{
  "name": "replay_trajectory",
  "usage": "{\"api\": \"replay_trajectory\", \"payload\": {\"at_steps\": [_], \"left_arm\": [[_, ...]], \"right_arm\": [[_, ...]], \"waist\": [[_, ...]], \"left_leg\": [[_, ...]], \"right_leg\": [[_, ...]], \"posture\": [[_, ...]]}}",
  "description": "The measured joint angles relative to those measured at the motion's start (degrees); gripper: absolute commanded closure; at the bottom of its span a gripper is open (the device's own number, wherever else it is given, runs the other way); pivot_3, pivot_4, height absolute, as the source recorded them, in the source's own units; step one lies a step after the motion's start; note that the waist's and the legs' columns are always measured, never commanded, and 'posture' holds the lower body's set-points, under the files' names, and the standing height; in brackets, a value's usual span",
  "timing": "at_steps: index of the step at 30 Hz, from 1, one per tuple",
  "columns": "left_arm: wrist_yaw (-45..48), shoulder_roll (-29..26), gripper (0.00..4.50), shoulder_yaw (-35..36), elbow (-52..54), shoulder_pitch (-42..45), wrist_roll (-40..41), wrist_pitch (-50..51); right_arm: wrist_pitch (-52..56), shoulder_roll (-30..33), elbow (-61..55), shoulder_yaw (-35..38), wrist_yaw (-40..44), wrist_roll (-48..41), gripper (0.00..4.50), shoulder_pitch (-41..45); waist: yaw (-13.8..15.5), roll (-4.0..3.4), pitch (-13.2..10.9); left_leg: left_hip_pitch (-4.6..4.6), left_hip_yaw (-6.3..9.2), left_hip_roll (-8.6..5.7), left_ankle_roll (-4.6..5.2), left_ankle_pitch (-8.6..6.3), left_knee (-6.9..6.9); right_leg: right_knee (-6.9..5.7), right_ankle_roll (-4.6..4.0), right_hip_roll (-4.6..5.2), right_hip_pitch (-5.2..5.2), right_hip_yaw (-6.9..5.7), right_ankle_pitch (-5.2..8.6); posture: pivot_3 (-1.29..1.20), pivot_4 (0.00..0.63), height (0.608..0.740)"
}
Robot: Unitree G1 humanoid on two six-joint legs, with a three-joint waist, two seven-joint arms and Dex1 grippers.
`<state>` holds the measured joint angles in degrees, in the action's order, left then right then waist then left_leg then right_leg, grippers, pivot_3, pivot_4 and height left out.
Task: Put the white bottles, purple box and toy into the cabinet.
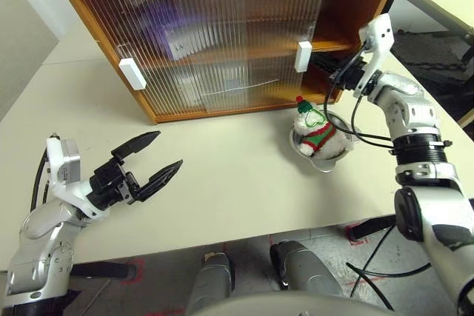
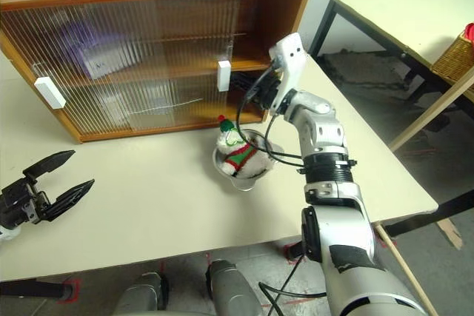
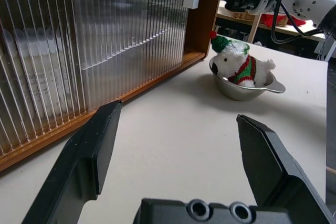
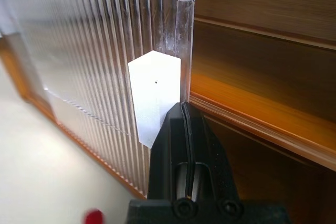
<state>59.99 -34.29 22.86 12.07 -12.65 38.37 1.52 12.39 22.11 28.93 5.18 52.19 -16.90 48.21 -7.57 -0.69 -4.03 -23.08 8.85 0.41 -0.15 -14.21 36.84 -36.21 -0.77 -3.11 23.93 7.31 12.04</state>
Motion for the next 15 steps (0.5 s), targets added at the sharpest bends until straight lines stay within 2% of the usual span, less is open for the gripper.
{"api": "replay_trajectory", "payload": {"at_steps": [15], "left_arm": [[-0.6,0.7,0.0,0.0,0.0,-0.8,-0.4,-0.1]], "right_arm": [[3.8,-8.0,-6.5,-3.9,0.3,-1.5,4.45,0.0]], "waist": [[1.4,-0.01,0.0]], "left_leg": [[-0.05,-0.01,0.03,-0.09,-0.05,-0.02]], "right_leg": [[-0.04,-0.16,0.0,0.12,-0.01,0.08]], "posture": [[-0.12,0.112,0.74]]}}
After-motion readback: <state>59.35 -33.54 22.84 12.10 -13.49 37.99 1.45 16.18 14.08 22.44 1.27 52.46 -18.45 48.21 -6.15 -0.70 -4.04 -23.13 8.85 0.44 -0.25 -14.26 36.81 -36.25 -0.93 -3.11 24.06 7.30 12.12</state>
